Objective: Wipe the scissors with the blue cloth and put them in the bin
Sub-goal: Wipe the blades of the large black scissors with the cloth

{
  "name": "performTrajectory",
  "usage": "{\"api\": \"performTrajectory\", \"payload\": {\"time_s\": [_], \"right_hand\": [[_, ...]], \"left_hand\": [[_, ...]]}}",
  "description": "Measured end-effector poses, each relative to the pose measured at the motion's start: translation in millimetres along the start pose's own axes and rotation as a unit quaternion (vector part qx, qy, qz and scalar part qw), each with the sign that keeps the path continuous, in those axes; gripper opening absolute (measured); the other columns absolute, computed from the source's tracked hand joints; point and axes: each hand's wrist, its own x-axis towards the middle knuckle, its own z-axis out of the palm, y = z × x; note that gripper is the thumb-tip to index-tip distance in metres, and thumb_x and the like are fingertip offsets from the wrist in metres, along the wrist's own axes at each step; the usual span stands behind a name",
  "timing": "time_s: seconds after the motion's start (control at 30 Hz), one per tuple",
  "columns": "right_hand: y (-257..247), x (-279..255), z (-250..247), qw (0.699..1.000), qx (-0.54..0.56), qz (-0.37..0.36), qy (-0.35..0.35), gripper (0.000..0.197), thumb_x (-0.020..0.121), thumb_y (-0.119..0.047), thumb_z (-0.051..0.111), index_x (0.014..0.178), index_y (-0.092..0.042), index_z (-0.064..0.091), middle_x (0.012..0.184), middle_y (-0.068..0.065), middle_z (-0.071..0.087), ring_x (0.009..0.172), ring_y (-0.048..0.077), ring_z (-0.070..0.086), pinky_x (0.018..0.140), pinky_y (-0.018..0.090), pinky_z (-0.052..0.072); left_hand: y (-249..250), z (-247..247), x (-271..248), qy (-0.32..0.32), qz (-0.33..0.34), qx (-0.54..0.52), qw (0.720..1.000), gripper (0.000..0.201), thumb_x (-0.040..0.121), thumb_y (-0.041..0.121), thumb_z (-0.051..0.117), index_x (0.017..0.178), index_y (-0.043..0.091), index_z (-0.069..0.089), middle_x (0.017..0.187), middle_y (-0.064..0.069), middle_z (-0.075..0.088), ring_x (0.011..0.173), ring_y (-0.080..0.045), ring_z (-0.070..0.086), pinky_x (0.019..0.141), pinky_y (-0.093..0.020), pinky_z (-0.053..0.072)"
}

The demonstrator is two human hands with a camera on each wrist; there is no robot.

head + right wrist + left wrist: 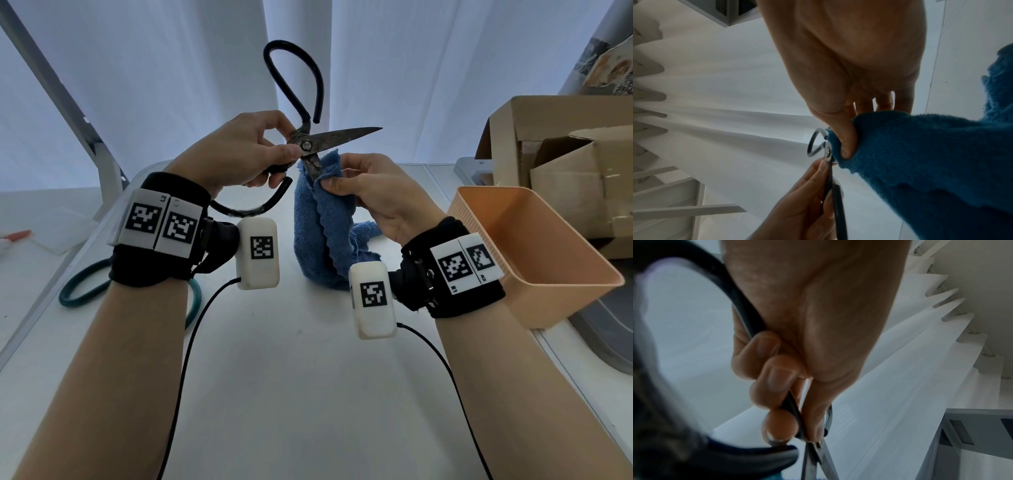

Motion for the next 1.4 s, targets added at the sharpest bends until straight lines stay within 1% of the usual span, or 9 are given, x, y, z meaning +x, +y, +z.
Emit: {"api": "performTrajectory", "payload": {"time_s": [0.17, 0.27, 0.4, 0.6, 0.77, 0.87, 1.0, 1.23, 1.4], "right_hand": [[0.8, -0.1, 0.9, 1.0, 0.009, -0.006, 0.009, 0.011, 0.081, -0.006, 0.077, 0.089, -0.01, 0.07, 0.094, 0.01, 0.069, 0.084, 0.017, 0.067, 0.073, 0.023, 0.053], [1.2, 0.8, -0.7, 1.0, 0.01, -0.002, 0.011, 0.018, 0.083, -0.005, 0.075, 0.101, -0.004, 0.072, 0.097, 0.011, 0.071, 0.088, 0.017, 0.067, 0.076, 0.023, 0.053], [0.4, 0.2, -0.5, 1.0, 0.002, 0.0, 0.004, 0.017, 0.088, -0.001, 0.068, 0.103, -0.008, 0.072, 0.094, 0.008, 0.071, 0.083, 0.013, 0.066, 0.072, 0.018, 0.051], [2.8, 1.9, 1.3, 1.0, 0.013, -0.005, 0.013, 0.023, 0.082, -0.008, 0.077, 0.103, -0.001, 0.07, 0.098, 0.014, 0.069, 0.09, 0.02, 0.067, 0.086, 0.031, 0.056], [0.9, 0.6, -3.6, 1.0, 0.004, 0.004, -0.015, 0.028, 0.088, 0.002, 0.067, 0.115, -0.003, 0.069, 0.102, 0.015, 0.069, 0.093, 0.02, 0.065, 0.087, 0.027, 0.052], [2.0, 1.6, -2.9, 1.0, -0.003, 0.003, -0.008, 0.028, 0.086, -0.001, 0.07, 0.113, -0.004, 0.07, 0.101, 0.016, 0.068, 0.093, 0.021, 0.065, 0.091, 0.032, 0.053], [4.8, 2.3, -0.8, 1.0, 0.014, 0.003, -0.002, 0.028, 0.083, -0.008, 0.077, 0.11, -0.005, 0.071, 0.097, 0.015, 0.067, 0.089, 0.021, 0.067, 0.08, 0.028, 0.055], [3.9, 2.0, 3.3, 0.998, 0.019, 0.006, -0.052, 0.027, 0.094, 0.001, 0.059, 0.118, -0.003, 0.068, 0.111, 0.018, 0.072, 0.098, 0.022, 0.067, 0.083, 0.027, 0.055], [7.6, 3.8, 2.4, 1.0, 0.007, 0.008, -0.012, 0.021, 0.085, -0.009, 0.075, 0.104, -0.004, 0.072, 0.099, 0.016, 0.072, 0.089, 0.019, 0.068, 0.083, 0.03, 0.057]], "left_hand": [[0.6, 0.6, 0.5, 0.001, 0.001, -0.004, 1.0, 0.018, 0.1, 0.024, 0.059, 0.112, 0.012, 0.058, 0.057, -0.006, 0.058, 0.046, -0.015, 0.033, 0.044, -0.018, 0.031], [0.7, 0.8, 0.4, 0.004, -0.001, -0.004, 1.0, 0.017, 0.1, 0.024, 0.059, 0.112, 0.012, 0.058, 0.057, -0.006, 0.058, 0.046, -0.015, 0.032, 0.044, -0.019, 0.031], [0.1, 0.7, 0.3, 0.008, -0.002, 0.001, 1.0, 0.017, 0.1, 0.023, 0.059, 0.112, 0.011, 0.058, 0.059, -0.008, 0.057, 0.045, -0.015, 0.033, 0.042, -0.017, 0.031], [1.5, 1.7, 0.8, 0.004, -0.004, -0.004, 1.0, 0.018, 0.1, 0.024, 0.059, 0.113, 0.012, 0.059, 0.058, -0.007, 0.057, 0.045, -0.014, 0.034, 0.043, -0.017, 0.031], [-0.3, 1.3, 0.9, 0.007, -0.005, -0.001, 1.0, 0.019, 0.1, 0.023, 0.059, 0.113, 0.01, 0.058, 0.058, -0.008, 0.057, 0.044, -0.013, 0.033, 0.042, -0.016, 0.031], [0.0, 1.6, 1.3, 0.006, -0.005, -0.003, 1.0, 0.019, 0.1, 0.023, 0.059, 0.114, 0.01, 0.058, 0.058, -0.008, 0.056, 0.043, -0.012, 0.034, 0.042, -0.016, 0.031], [0.4, 2.6, 1.8, 0.004, 0.0, -0.003, 1.0, 0.019, 0.1, 0.024, 0.059, 0.113, 0.011, 0.059, 0.058, -0.008, 0.057, 0.043, -0.013, 0.034, 0.041, -0.016, 0.031], [-0.1, 5.1, 3.0, 0.009, 0.006, -0.002, 1.0, 0.017, 0.1, 0.023, 0.06, 0.112, 0.011, 0.058, 0.057, -0.009, 0.057, 0.044, -0.016, 0.034, 0.041, -0.018, 0.03], [0.1, 3.6, 2.3, 0.007, 0.006, -0.001, 1.0, 0.016, 0.1, 0.024, 0.06, 0.112, 0.014, 0.059, 0.057, -0.006, 0.058, 0.047, -0.017, 0.034, 0.043, -0.018, 0.031]]}}
